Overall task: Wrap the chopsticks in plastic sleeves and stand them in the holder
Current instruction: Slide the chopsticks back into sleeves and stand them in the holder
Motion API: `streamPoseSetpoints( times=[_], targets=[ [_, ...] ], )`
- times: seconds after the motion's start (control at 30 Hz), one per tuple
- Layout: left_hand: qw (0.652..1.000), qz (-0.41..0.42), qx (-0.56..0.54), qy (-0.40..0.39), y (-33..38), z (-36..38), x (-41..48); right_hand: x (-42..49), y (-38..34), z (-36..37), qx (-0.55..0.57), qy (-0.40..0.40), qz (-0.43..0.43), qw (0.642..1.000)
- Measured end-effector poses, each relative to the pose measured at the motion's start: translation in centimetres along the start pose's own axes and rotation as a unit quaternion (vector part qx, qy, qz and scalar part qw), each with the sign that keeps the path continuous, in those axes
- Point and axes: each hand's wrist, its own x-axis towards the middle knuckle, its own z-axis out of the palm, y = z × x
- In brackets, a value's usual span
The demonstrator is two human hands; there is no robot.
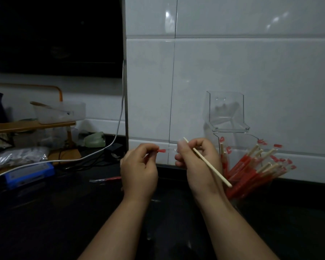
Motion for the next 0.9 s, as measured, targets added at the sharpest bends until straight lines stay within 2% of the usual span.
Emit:
streamPoseSetpoints(
  times=[0.1,0.17,0.27,0.33,0.4,0.47,0.5,0.57,0.63,0.7,0.77,0.83,0.9],
  targets=[
    [0.999,0.023,0.025,0.001,0.1,0.1,0.0,0.1,0.5,0.0,-0.035,0.023,-0.020,0.999],
    [0.997,0.027,0.068,0.032,0.2,-0.1,-0.1,0.0,0.6,0.0,-0.038,0.030,-0.029,0.998],
    [0.994,-0.010,0.082,0.073,0.4,-0.4,-0.3,-0.1,0.4,0.0,-0.015,0.043,-0.038,0.998],
    [0.995,-0.052,0.026,0.080,0.4,-0.6,-0.3,-0.3,0.3,0.1,-0.013,0.041,-0.045,0.998],
    [0.984,-0.164,-0.063,0.038,0.5,-0.4,0.1,-0.3,0.8,0.2,-0.028,0.028,-0.039,0.998],
    [0.942,-0.292,-0.167,-0.005,0.9,-0.1,0.6,-0.2,1.5,0.3,-0.063,0.012,-0.029,0.998],
    [0.917,-0.330,-0.225,-0.005,1.0,0.0,0.8,-0.2,1.7,0.3,-0.097,0.010,-0.029,0.995],
    [0.878,-0.364,-0.309,0.044,1.0,-0.1,1.2,-0.2,2.1,0.3,-0.158,0.012,-0.027,0.987],
    [0.863,-0.367,-0.331,0.102,1.0,-0.4,1.5,-0.3,2.3,0.3,-0.157,0.028,-0.001,0.987],
    [0.884,-0.353,-0.289,0.105,1.1,-0.6,1.5,-0.1,2.6,0.1,-0.171,0.036,0.011,0.985],
    [0.905,-0.329,-0.255,0.088,1.2,-0.6,1.3,0.1,2.8,-0.2,-0.208,0.010,0.007,0.978],
    [0.910,-0.307,-0.261,0.100,1.4,-0.8,1.2,0.0,2.8,-0.5,-0.265,-0.019,-0.007,0.964],
    [0.906,-0.293,-0.269,0.147,1.7,-1.0,1.3,0.0,3.2,-0.5,-0.302,-0.011,0.009,0.953]
  ],
)
